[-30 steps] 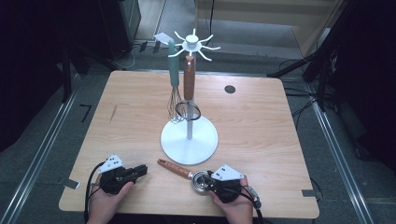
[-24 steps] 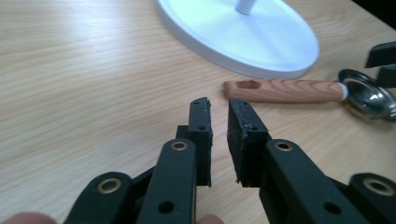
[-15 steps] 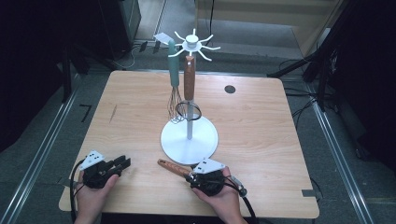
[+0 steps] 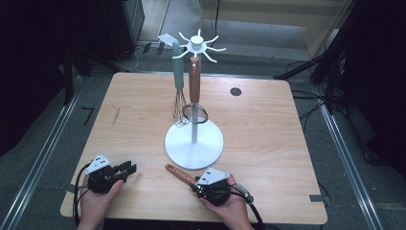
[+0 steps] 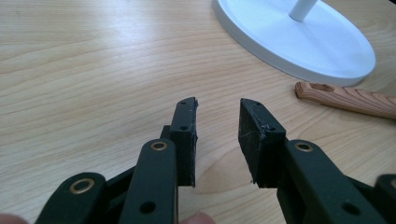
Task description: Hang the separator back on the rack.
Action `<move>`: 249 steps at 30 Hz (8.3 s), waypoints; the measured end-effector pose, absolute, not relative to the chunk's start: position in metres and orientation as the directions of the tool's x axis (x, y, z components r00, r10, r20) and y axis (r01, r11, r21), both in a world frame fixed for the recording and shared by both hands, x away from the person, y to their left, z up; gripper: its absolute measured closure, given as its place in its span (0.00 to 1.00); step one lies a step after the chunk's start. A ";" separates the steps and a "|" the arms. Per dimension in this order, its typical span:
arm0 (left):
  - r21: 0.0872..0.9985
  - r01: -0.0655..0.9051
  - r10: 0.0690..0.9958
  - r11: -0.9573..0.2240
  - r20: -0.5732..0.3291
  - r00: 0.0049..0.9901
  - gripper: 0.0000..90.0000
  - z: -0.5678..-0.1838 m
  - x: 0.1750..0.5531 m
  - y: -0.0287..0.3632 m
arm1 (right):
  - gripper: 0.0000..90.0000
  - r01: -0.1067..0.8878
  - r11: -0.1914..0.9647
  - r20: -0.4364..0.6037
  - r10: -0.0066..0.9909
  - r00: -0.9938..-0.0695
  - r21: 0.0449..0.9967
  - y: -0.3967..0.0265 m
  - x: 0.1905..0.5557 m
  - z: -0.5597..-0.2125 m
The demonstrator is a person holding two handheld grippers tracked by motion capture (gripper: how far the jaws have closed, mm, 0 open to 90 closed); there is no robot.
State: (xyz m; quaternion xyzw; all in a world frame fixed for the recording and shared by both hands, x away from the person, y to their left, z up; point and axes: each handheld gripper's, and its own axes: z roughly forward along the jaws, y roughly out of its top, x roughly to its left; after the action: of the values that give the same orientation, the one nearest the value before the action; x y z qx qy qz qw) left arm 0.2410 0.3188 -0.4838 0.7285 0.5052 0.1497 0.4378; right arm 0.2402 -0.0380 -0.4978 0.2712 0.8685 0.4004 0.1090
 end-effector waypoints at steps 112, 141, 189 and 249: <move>0.814 0.578 0.897 -0.055 -0.213 0.386 0.02 -0.483 0.243 0.360 | 0.78 0.335 0.926 -0.040 0.347 -0.937 0.175 -0.013 0.287 -0.458; 0.819 0.569 0.907 -0.078 -0.179 0.382 0.02 -0.484 0.242 0.355 | 0.78 0.498 0.739 -0.022 0.568 -0.823 0.454 -0.084 0.289 -0.433; 0.826 0.562 0.914 -0.047 -0.191 0.358 0.02 -0.484 0.241 0.358 | 0.78 0.394 0.262 0.046 0.782 -0.621 0.881 -0.120 0.284 -0.403; 0.840 0.536 0.916 -0.084 -0.146 0.373 0.02 -0.484 0.239 0.353 | 0.78 0.186 0.080 0.060 0.764 -0.642 0.979 -0.108 0.277 -0.331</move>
State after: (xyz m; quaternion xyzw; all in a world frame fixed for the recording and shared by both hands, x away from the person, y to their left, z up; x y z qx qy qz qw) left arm 0.2386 0.3527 -0.4838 0.7034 0.5162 0.2173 0.4377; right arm 0.2769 -0.1084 -0.3314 0.3433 0.6921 0.5849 0.2471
